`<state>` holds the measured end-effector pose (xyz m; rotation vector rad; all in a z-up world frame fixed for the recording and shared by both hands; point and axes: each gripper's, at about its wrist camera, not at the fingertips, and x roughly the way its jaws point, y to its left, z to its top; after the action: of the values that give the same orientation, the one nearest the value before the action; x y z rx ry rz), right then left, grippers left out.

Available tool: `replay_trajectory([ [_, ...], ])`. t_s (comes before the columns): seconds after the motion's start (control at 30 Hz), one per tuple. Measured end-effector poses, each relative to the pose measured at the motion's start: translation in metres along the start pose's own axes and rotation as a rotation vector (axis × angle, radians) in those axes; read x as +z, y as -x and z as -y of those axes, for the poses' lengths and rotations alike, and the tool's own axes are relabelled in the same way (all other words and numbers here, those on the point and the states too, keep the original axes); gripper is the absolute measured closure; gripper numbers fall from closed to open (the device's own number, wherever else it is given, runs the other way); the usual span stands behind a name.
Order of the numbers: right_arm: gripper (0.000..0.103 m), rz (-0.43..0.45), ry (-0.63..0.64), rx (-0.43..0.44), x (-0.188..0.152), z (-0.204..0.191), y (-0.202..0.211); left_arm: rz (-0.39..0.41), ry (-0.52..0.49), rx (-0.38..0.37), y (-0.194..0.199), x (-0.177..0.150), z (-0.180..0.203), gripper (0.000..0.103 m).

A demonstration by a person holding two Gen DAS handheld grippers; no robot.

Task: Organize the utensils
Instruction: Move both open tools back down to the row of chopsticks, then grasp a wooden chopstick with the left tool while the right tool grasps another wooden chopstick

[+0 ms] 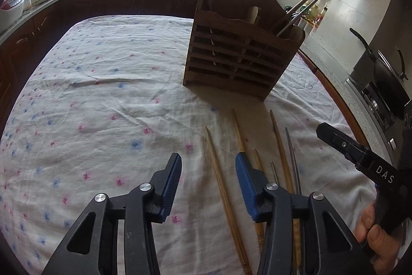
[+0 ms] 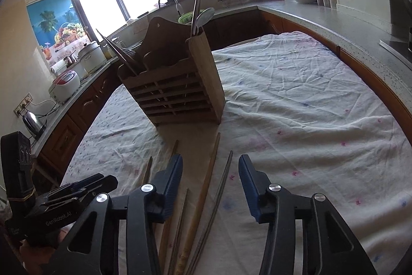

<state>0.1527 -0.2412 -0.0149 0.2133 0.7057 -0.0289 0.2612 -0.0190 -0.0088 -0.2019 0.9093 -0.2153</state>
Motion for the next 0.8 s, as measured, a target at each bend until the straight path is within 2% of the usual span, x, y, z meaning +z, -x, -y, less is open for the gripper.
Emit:
replay_trajectory([
  [0.07, 0.067, -0.023, 0.007, 0.002, 0.004, -0.003, -0.012, -0.020, -0.004, 0.008, -0.011, 0.006, 0.000, 0.067],
  [0.3, 0.072, -0.097, 0.024, -0.016, 0.016, -0.006, -0.054, -0.066, -0.004, 0.007, -0.041, 0.019, 0.000, 0.070],
  [0.37, 0.074, -0.119, 0.036, -0.030, 0.018, -0.006, -0.066, -0.091, -0.012, 0.006, -0.050, 0.021, 0.002, 0.075],
  [0.43, 0.076, -0.140, 0.049, -0.049, 0.020, -0.006, -0.078, -0.114, -0.022, 0.010, -0.060, 0.021, 0.004, 0.076],
  [0.57, 0.083, -0.181, 0.061, -0.091, 0.019, -0.002, -0.098, -0.093, -0.062, 0.041, -0.065, 0.020, 0.012, 0.078],
  [0.6, 0.083, -0.171, 0.075, -0.099, 0.018, -0.004, -0.098, -0.086, -0.069, 0.052, -0.066, 0.018, 0.014, 0.080],
  [0.67, 0.084, -0.173, 0.106, -0.121, 0.017, -0.008, -0.099, -0.069, -0.096, 0.082, -0.068, 0.016, 0.018, 0.091],
  [0.73, 0.089, -0.167, 0.152, -0.155, 0.015, -0.014, -0.101, -0.059, -0.110, 0.092, -0.069, 0.015, 0.020, 0.096],
  [0.8, 0.094, -0.165, 0.165, -0.167, 0.014, -0.016, -0.101, -0.056, -0.113, 0.091, -0.070, 0.014, 0.020, 0.097],
])
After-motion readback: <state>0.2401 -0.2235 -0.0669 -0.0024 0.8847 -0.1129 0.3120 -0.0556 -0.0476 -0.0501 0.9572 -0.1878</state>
